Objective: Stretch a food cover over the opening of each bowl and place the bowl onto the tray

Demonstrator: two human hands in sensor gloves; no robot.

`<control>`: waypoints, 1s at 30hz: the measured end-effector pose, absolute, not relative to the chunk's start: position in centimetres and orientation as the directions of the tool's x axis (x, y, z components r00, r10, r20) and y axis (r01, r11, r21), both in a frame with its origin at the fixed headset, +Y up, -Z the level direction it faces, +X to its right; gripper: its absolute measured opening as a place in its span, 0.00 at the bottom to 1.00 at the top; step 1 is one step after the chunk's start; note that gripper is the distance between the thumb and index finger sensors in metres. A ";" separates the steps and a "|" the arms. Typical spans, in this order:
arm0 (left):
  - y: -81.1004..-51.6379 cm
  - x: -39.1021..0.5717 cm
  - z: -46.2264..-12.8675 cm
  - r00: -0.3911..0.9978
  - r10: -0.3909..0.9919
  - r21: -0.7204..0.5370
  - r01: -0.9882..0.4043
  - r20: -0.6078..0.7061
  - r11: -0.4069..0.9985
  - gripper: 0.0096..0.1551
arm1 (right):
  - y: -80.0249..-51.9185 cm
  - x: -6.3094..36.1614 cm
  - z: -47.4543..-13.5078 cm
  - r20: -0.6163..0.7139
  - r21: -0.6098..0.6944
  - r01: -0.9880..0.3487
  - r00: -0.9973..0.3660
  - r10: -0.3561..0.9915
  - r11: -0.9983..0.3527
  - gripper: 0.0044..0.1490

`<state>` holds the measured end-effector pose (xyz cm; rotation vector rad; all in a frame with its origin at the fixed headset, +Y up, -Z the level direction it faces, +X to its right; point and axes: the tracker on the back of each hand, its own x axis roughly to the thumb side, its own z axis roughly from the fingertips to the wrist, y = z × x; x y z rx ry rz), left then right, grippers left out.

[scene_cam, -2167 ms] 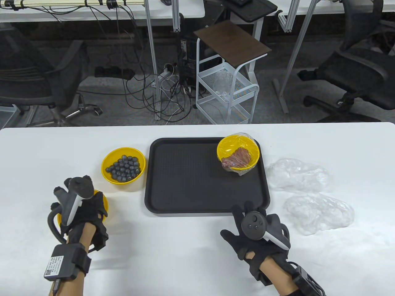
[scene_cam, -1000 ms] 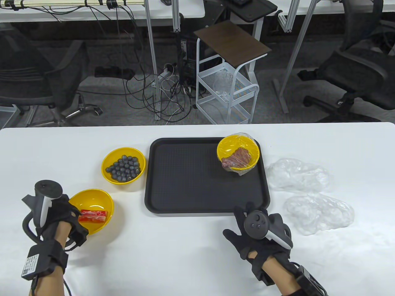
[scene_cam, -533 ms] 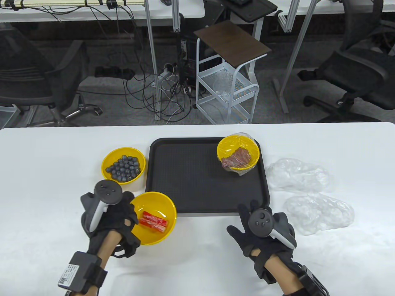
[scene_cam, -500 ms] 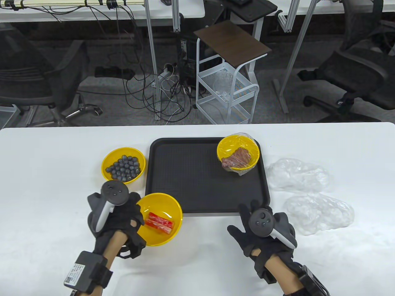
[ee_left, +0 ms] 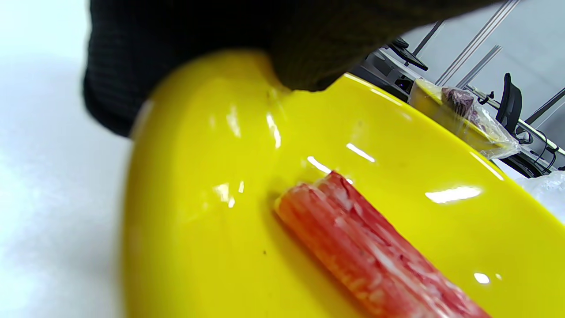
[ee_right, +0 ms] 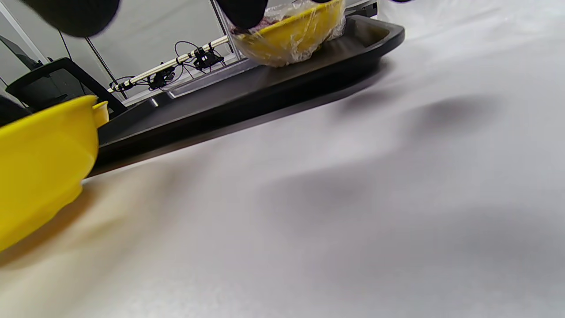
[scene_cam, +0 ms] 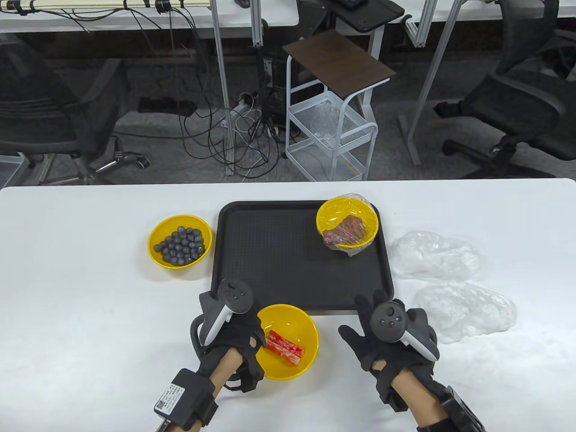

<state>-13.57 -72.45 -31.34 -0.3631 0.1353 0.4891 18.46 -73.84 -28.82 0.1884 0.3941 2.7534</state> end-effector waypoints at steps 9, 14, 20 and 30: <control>-73.3 -13.4 -31.0 0.861 0.453 -0.325 -0.507 -0.229 0.798 0.28 | -73.8 18.3 -28.8 0.079 0.301 -0.314 -0.933 0.352 -0.900 0.61; -73.4 -13.5 -30.9 0.848 0.474 -0.320 -0.529 -0.237 0.786 0.29 | -73.8 18.3 -28.7 0.077 0.303 -0.312 -0.934 0.350 -0.900 0.61; -72.7 -14.2 -30.5 0.817 0.545 -0.290 -0.577 -0.188 0.764 0.38 | -73.7 18.5 -28.7 0.081 0.290 -0.321 -0.930 0.357 -0.902 0.61; -72.8 -17.4 -30.0 0.944 0.319 -0.167 -0.328 -0.080 0.930 0.52 | -73.5 18.8 -28.8 0.084 0.231 -0.314 -0.936 0.341 -0.921 0.62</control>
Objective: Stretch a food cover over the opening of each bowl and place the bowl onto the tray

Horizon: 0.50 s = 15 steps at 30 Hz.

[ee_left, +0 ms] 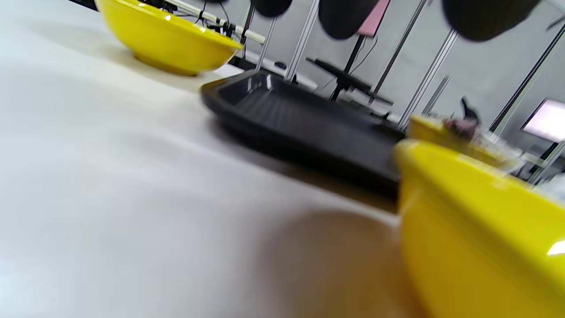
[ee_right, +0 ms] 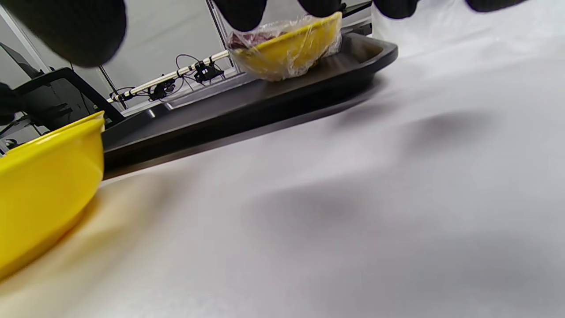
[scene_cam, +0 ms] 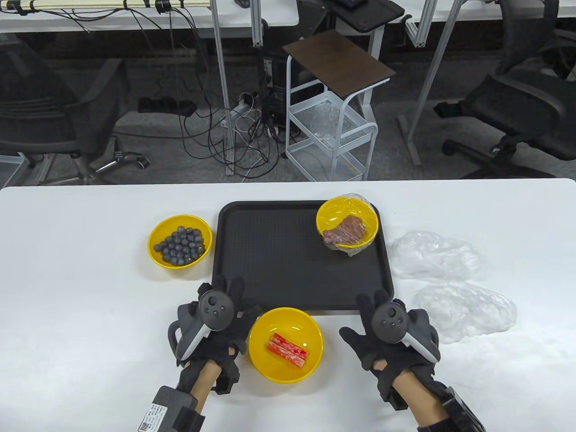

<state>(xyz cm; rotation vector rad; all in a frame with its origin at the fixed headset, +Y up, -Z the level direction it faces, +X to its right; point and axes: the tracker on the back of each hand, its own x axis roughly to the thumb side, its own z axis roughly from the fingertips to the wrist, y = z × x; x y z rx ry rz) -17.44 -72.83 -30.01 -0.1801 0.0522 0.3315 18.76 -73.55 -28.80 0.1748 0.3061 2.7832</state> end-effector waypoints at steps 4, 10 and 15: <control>-74.2 -17.9 -30.2 0.975 0.192 -0.276 -0.217 -0.115 0.936 0.56 | -72.3 19.7 -28.9 0.071 0.156 -0.287 -0.951 0.300 -0.945 0.65; -74.7 -18.2 -30.3 0.975 0.182 -0.289 -0.213 -0.129 0.933 0.55 | -70.0 23.0 -29.2 -0.034 0.090 -0.272 -0.962 0.270 -0.958 0.68; -74.9 -18.2 -30.4 0.971 0.189 -0.312 -0.226 -0.145 0.923 0.55 | -70.2 27.5 -29.0 -0.234 0.098 -0.278 -0.940 0.250 -0.955 0.71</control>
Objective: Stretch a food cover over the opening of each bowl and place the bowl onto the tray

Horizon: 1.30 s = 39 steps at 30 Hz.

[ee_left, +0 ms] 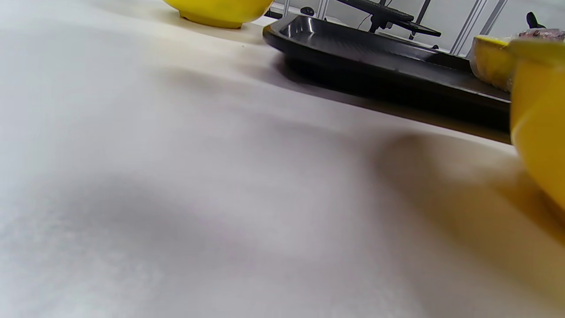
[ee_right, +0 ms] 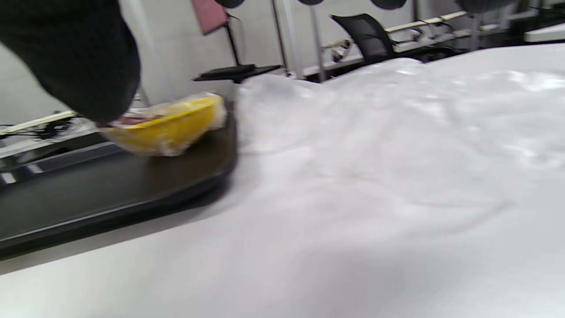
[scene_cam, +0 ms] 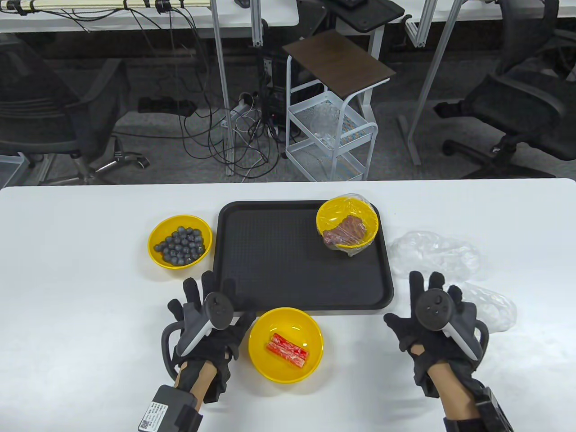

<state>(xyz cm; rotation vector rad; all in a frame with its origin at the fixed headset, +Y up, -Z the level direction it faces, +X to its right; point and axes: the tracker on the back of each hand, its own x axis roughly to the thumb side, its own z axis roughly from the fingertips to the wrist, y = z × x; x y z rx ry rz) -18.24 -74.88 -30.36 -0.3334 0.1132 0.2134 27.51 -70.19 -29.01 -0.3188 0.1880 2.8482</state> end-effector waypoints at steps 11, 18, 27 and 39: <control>-74.9 -18.6 -30.2 0.968 0.183 -0.328 -0.231 -0.171 0.916 0.55 | -74.1 33.3 -30.0 -0.526 0.027 -0.327 -0.808 0.264 -0.945 0.57; -74.9 -18.8 -30.2 0.970 0.166 -0.326 -0.218 -0.180 0.920 0.55 | -74.0 33.1 -30.1 -0.549 -0.129 -0.191 -0.804 0.231 -0.973 0.30; -74.5 -19.8 -30.1 0.963 0.173 -0.336 -0.236 -0.207 0.912 0.56 | -67.0 29.5 -27.8 -0.233 -0.410 -0.411 -0.816 0.529 -0.814 0.28; -69.0 -16.1 -27.9 0.780 0.617 -0.068 -0.613 0.110 0.787 0.44 | -64.3 19.8 -27.0 0.221 -0.335 -0.666 -0.743 0.632 -0.666 0.27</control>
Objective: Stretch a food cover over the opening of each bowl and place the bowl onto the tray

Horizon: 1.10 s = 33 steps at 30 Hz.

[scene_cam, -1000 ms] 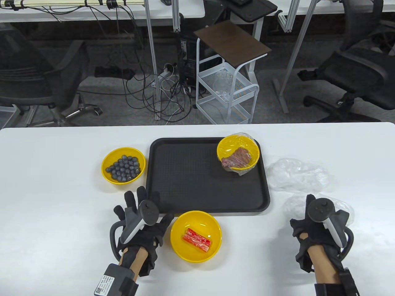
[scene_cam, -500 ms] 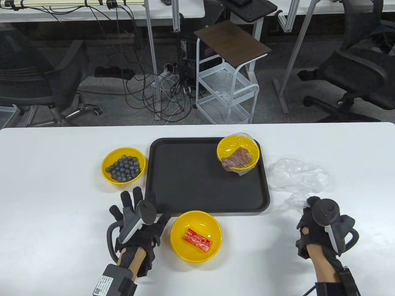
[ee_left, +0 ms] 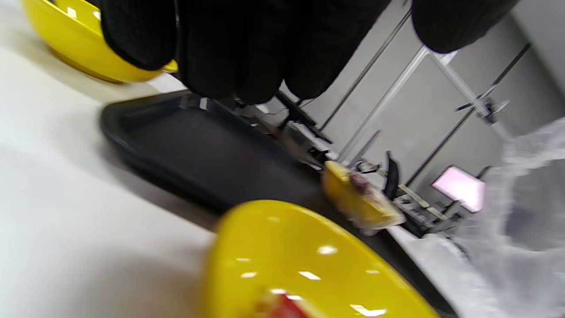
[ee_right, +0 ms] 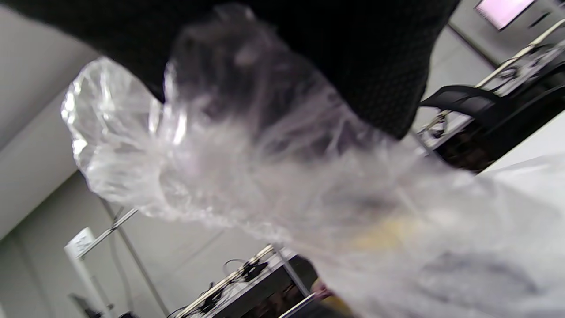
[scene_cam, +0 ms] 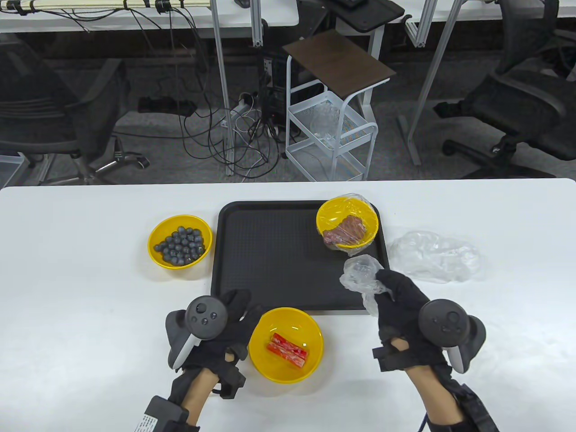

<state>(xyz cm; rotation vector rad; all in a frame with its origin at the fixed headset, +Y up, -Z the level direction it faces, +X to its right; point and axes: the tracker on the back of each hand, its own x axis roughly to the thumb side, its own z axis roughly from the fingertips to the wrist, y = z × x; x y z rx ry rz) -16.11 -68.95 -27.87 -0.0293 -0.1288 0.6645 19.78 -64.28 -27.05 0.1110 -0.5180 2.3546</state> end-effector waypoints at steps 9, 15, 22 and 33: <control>-70.9 -14.1 -28.1 0.319 0.948 -0.425 -0.856 0.012 0.294 0.61 | -66.4 10.7 -25.1 0.543 -0.193 -0.711 -0.651 0.530 -0.676 0.28; -72.5 -14.1 -28.1 0.014 0.988 -0.418 -0.907 -0.151 -0.051 0.44 | -67.7 7.7 -24.3 0.616 -0.185 -0.599 -0.689 0.383 -0.779 0.28; -73.3 -15.2 -28.3 -0.039 0.981 -0.241 -0.967 -0.188 -0.084 0.23 | -68.9 8.2 -24.5 0.639 -0.017 -0.588 -0.628 0.444 -0.808 0.43; -71.9 -16.3 -28.6 -0.196 0.971 -0.474 -0.847 -0.140 -0.239 0.22 | -71.1 16.7 -28.3 0.197 -0.104 -0.944 -0.329 0.924 -0.314 0.35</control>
